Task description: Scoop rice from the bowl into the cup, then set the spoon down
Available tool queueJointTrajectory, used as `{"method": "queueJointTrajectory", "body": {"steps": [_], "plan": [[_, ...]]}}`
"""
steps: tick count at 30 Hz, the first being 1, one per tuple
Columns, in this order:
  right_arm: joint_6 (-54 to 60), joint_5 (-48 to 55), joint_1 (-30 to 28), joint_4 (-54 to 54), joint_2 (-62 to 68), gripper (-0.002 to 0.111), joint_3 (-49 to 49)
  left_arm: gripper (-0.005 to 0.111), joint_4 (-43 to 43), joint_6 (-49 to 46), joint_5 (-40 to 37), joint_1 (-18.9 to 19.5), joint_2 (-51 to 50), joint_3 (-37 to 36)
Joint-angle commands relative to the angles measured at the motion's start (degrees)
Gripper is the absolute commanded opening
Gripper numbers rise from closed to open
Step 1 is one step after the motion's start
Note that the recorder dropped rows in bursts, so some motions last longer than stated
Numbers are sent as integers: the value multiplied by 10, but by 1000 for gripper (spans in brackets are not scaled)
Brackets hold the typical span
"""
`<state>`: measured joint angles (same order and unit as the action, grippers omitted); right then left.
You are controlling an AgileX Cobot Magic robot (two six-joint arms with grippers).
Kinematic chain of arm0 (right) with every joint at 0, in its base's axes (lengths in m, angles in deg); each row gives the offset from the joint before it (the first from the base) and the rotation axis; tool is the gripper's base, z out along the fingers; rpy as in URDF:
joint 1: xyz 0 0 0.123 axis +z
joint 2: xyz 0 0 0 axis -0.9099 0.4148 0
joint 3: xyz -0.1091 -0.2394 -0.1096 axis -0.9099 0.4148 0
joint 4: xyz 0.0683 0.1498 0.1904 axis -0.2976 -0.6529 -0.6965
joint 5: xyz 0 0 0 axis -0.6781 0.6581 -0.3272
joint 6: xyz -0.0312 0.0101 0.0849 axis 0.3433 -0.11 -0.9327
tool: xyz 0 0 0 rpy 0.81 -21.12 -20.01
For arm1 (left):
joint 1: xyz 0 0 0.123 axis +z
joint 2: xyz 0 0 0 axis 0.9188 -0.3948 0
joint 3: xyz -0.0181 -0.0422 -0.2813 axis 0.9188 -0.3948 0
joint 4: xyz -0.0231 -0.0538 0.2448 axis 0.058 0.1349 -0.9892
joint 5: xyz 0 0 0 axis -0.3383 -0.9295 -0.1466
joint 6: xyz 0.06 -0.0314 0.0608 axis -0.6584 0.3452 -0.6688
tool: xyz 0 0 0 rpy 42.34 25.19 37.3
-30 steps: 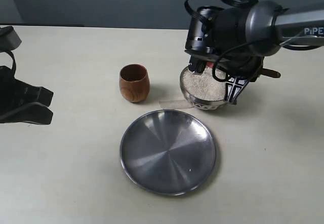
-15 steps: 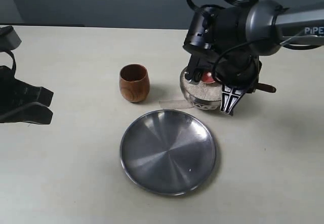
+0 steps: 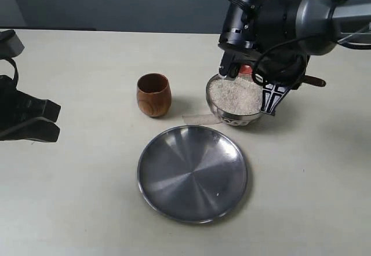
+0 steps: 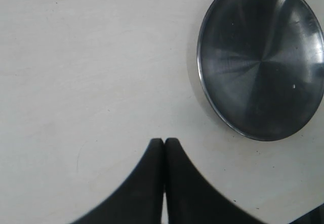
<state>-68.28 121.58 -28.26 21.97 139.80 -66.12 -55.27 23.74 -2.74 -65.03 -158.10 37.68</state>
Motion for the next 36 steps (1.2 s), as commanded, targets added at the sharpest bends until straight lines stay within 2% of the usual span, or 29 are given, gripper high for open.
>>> {"method": "queueJointTrajectory", "body": {"steps": [1,11,16,36], "plan": [[-7,1,-3,20,-3,-1,-2,0,3,-2,-2,-2,0,-4],[5,1,-12,-75,4,-1,46,0,1,-2,3,-2,0,-4],[-22,1,-12,-42,5,-1,46,0,1,-2,2,-2,0,-4],[-36,1,-13,-68,-22,-1,13,0,-1,-2,13,-2,0,-4]]}}
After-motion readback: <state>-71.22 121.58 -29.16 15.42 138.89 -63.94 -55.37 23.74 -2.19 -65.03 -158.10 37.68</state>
